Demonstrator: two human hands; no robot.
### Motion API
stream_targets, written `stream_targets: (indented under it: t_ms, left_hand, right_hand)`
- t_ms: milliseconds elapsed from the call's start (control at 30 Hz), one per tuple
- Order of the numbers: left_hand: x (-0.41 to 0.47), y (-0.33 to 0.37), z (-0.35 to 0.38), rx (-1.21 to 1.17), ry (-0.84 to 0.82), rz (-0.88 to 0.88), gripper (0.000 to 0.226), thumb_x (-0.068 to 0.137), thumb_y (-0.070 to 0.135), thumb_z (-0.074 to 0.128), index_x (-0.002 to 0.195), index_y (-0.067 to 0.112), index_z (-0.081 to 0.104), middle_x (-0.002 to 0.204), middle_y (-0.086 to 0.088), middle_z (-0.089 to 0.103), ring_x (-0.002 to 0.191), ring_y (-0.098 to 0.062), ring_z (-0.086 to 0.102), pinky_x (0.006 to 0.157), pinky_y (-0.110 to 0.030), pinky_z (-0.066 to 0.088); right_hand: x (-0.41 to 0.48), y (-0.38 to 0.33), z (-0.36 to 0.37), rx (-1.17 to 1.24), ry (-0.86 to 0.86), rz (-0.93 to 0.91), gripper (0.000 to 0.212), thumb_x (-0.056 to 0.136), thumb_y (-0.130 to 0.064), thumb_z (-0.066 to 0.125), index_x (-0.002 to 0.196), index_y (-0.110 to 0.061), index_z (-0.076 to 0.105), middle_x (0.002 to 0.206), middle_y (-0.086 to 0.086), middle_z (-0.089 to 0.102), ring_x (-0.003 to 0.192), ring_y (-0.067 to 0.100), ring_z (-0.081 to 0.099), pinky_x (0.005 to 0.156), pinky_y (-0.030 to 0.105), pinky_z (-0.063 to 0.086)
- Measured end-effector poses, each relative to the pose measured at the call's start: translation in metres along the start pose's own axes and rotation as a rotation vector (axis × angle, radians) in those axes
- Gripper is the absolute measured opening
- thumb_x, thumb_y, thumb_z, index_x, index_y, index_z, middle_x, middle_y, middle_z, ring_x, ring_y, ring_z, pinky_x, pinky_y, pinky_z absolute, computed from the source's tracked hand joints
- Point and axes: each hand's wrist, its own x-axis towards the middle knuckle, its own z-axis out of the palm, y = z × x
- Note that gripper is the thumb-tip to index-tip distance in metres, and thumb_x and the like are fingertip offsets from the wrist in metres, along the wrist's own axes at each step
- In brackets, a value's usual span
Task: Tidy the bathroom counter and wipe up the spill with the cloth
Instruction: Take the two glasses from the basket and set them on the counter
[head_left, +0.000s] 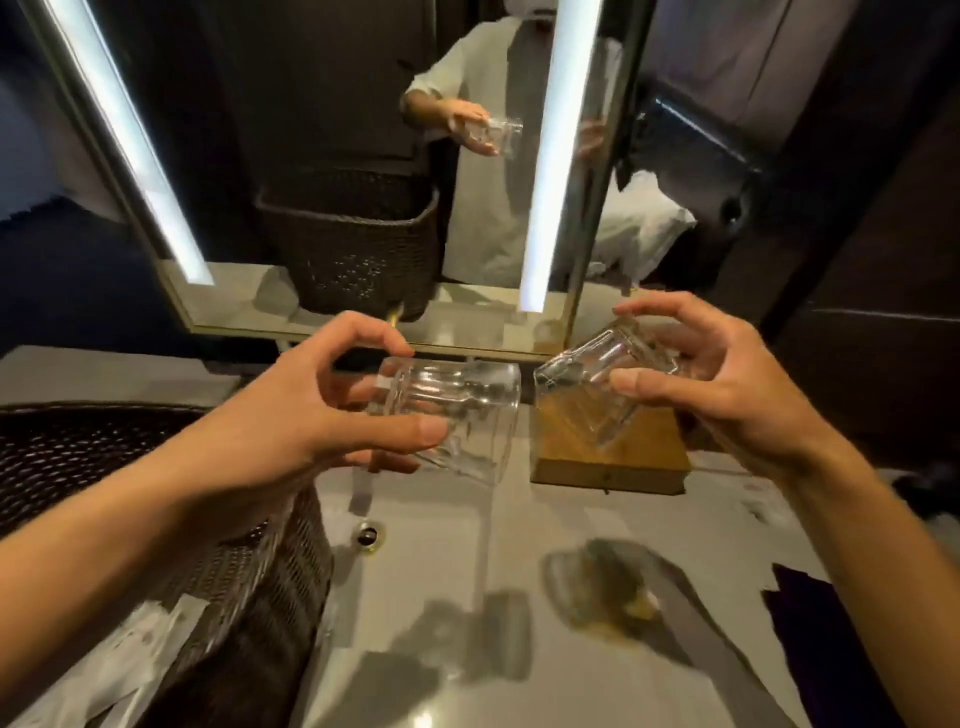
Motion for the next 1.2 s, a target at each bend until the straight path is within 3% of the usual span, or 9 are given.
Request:
stream_targets:
  t_ms: [167, 267, 433, 667, 833, 900, 1000, 1133, 1200]
  left_hand:
    - [0.049, -0.007, 0.103, 0.001, -0.063, -0.052, 0.063, 0.061, 0.014, 0.092, 0.116, 0.026, 0.064, 0.109, -0.013, 0.076, 0.098, -0.03, 0.075, 0.079, -0.037, 0.063]
    - [0.074, -0.015, 0.164, 0.002, -0.105, -0.063, 0.07, 0.053, 0.026, 0.094, 0.117, 0.031, 0.067, 0.118, -0.011, 0.073, 0.107, -0.03, 0.073, 0.085, -0.043, 0.061]
    - [0.109, -0.027, 0.254, -0.013, -0.106, -0.07, 0.066, 0.058, 0.023, 0.084, 0.12, 0.038, 0.066, 0.121, -0.005, 0.072, 0.107, -0.026, 0.072, 0.09, -0.046, 0.06]
    - [0.167, -0.058, 0.344, 0.066, -0.139, 0.016, 0.068, 0.078, 0.011, 0.078, 0.138, 0.034, 0.056, 0.117, 0.009, 0.066, 0.09, 0.004, 0.071, 0.067, -0.02, 0.06]
    - [0.223, -0.094, 0.385, 0.258, -0.187, 0.092, 0.068, 0.083, 0.018, 0.079, 0.142, 0.035, 0.051, 0.115, 0.014, 0.062, 0.086, 0.019, 0.063, 0.064, -0.003, 0.051]
    - [0.248, -0.116, 0.396, 0.359, -0.187, 0.126, 0.067, 0.082, 0.026, 0.081, 0.141, 0.04, 0.051, 0.128, 0.005, 0.058, 0.097, 0.003, 0.066, 0.075, -0.011, 0.057]
    - [0.282, -0.146, 0.413, 0.491, -0.199, 0.152, 0.07, 0.08, 0.033, 0.082, 0.141, 0.043, 0.05, 0.133, -0.002, 0.055, 0.111, -0.017, 0.063, 0.091, -0.041, 0.06]
    - [0.32, -0.176, 0.437, 0.549, -0.223, 0.169, 0.084, 0.074, 0.027, 0.087, 0.146, 0.03, 0.044, 0.139, -0.004, 0.059, 0.126, -0.023, 0.058, 0.105, -0.046, 0.051]
    - [0.335, -0.19, 0.447, 0.558, -0.227, 0.159, 0.084, 0.071, 0.022, 0.089, 0.143, 0.021, 0.048, 0.135, -0.005, 0.062, 0.125, -0.023, 0.059, 0.105, -0.042, 0.051]
  right_hand:
    - [-0.057, 0.034, -0.097, 0.01, 0.184, 0.035, 0.055, 0.073, -0.023, 0.082, 0.125, -0.028, 0.065, 0.119, 0.005, 0.071, 0.107, 0.026, 0.071, 0.084, 0.046, 0.061]
    - [-0.085, 0.054, -0.147, 0.03, 0.301, 0.061, 0.051, 0.075, -0.022, 0.08, 0.124, -0.029, 0.066, 0.118, 0.003, 0.071, 0.107, 0.023, 0.071, 0.082, 0.039, 0.062]
    - [-0.114, 0.092, -0.217, -0.02, 0.44, 0.102, 0.057, 0.076, -0.02, 0.082, 0.13, -0.023, 0.063, 0.118, 0.002, 0.071, 0.107, 0.016, 0.071, 0.085, 0.029, 0.06]
    - [-0.124, 0.161, -0.278, -0.135, 0.549, 0.188, 0.061, 0.077, -0.014, 0.085, 0.132, -0.025, 0.061, 0.12, -0.01, 0.067, 0.109, 0.003, 0.066, 0.094, 0.025, 0.056]
    - [-0.117, 0.22, -0.303, -0.21, 0.569, 0.278, 0.067, 0.075, -0.014, 0.086, 0.132, -0.034, 0.059, 0.126, -0.009, 0.063, 0.117, 0.01, 0.061, 0.101, 0.038, 0.054]
    - [-0.114, 0.241, -0.309, -0.227, 0.57, 0.319, 0.066, 0.078, -0.011, 0.084, 0.135, -0.031, 0.057, 0.121, -0.014, 0.061, 0.115, 0.007, 0.06, 0.102, 0.036, 0.053]
    - [-0.11, 0.275, -0.318, -0.29, 0.575, 0.361, 0.065, 0.08, -0.009, 0.082, 0.136, -0.028, 0.055, 0.123, -0.008, 0.06, 0.115, 0.011, 0.059, 0.102, 0.035, 0.052]
    - [-0.107, 0.32, -0.328, -0.287, 0.62, 0.443, 0.065, 0.082, -0.005, 0.078, 0.137, -0.029, 0.055, 0.134, -0.001, 0.056, 0.119, 0.012, 0.057, 0.095, 0.022, 0.052]
    - [-0.105, 0.34, -0.33, -0.281, 0.639, 0.474, 0.063, 0.083, -0.003, 0.076, 0.135, -0.031, 0.055, 0.136, -0.001, 0.054, 0.123, 0.013, 0.055, 0.1, 0.025, 0.051]
